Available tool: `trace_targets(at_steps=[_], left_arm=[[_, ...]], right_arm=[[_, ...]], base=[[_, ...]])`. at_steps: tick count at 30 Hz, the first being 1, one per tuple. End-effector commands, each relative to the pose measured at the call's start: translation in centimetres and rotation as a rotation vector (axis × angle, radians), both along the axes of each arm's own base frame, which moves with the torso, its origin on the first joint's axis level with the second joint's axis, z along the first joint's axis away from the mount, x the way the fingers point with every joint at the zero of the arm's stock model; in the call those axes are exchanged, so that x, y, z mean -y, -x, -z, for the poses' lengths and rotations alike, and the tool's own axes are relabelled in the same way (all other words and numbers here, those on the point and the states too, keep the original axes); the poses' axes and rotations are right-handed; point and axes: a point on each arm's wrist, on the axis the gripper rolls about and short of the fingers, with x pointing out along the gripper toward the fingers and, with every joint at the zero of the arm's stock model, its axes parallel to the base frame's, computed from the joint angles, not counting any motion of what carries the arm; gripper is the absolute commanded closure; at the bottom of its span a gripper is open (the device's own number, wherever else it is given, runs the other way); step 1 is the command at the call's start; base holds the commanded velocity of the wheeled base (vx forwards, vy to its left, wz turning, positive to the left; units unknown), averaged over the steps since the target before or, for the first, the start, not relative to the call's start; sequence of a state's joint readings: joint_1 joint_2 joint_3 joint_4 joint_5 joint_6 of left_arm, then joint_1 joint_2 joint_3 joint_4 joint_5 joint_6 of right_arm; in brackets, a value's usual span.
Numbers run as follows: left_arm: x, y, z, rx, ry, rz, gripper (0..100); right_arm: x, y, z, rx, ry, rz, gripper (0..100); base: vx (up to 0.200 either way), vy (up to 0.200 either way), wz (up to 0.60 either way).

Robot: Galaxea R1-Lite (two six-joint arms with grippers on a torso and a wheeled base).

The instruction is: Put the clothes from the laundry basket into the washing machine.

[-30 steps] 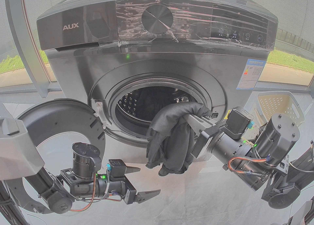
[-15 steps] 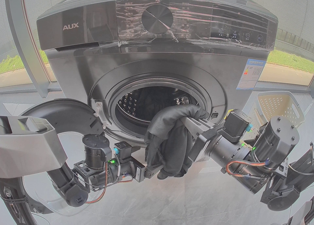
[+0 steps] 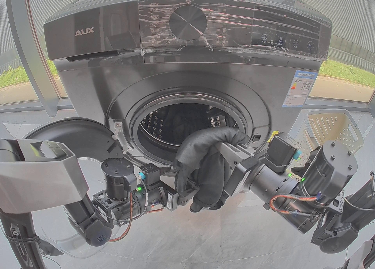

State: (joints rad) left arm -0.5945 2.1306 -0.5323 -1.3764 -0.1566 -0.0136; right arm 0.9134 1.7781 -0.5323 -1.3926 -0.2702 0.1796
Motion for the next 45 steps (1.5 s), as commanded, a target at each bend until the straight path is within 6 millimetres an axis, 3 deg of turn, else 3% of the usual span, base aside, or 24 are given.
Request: trace_targets(at_steps=[1, 19, 28, 29, 38, 45], left_arm=[[0.1, -0.1, 0.2, 0.002, 0.002, 0.002, 100], [-1.1, 1.5, -0.3, 0.065, 0.045, 0.001, 100], [-1.7, 2.1, -3.7, 0.134, 0.129, -0.016, 100], [-1.7, 2.2, -4.1, 0.142, 0.142, -0.016, 100], [-2.0, 3.1, -8.6, 0.261, 0.253, -0.005, 100], [-1.6, 3.2, -9.4, 0.286, 0.273, 0.007, 100]], right_arm=[[0.0, 0.0, 0.1, -0.002, 0.002, -0.001, 100], [1.3, -0.5, 1.5, -0.033, 0.061, 0.029, 100], [2.0, -0.4, 2.6, -0.072, 0.096, 0.016, 100], [2.2, -0.2, 3.0, -0.083, 0.11, 0.008, 0], [4.2, 1.1, 6.9, -0.228, 0.271, 0.007, 0], [4.9, 1.5, 8.7, -0.294, 0.345, 0.008, 0]], base=[[0.0, 0.0, 0.0], [0.0, 0.0, 0.0], [0.0, 0.0, 0.0], [0.0, 0.0, 0.0], [0.0, 0.0, 0.0], [0.0, 0.0, 0.0]])
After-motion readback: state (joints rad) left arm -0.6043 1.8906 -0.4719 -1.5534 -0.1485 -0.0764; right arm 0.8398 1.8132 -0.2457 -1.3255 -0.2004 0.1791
